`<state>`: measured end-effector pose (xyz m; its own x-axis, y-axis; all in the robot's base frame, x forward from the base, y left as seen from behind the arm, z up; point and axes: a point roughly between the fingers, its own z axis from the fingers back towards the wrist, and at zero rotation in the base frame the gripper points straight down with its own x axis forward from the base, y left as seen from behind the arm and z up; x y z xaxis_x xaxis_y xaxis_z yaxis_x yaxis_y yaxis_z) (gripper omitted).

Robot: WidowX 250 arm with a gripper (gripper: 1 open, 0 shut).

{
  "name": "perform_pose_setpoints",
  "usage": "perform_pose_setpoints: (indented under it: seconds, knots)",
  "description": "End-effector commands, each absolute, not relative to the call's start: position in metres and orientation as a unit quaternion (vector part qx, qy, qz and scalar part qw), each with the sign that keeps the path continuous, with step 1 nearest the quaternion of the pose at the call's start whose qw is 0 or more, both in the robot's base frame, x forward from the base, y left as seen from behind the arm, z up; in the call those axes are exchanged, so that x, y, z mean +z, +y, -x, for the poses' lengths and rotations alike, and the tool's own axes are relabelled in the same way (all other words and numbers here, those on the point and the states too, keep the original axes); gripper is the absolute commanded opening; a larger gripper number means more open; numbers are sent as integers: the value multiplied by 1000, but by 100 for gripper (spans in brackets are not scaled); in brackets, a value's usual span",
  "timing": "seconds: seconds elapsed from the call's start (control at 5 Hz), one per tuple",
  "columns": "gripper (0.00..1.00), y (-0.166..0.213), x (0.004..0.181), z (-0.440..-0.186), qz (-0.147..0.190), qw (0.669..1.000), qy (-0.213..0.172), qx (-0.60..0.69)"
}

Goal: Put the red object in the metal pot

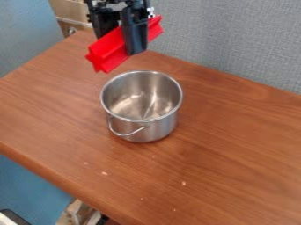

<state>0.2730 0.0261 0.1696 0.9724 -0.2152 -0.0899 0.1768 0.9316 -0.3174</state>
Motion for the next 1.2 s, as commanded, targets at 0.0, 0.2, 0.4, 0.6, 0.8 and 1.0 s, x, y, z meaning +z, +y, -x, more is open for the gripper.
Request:
perform_pose_setpoints:
  seconds: [0.0,0.2,0.4,0.6,0.8,1.0]
  knots:
    - [0,29,192,-267,143,985,22,-96]
    - [0,29,193,-266,144,985,21,-93]
    - [0,29,194,-265,145,985,21,-91]
    - [0,29,194,-264,146,985,21,-89]
    - [0,29,194,-263,147,985,21,-86]
    - [0,29,194,-263,148,985,21,-83]
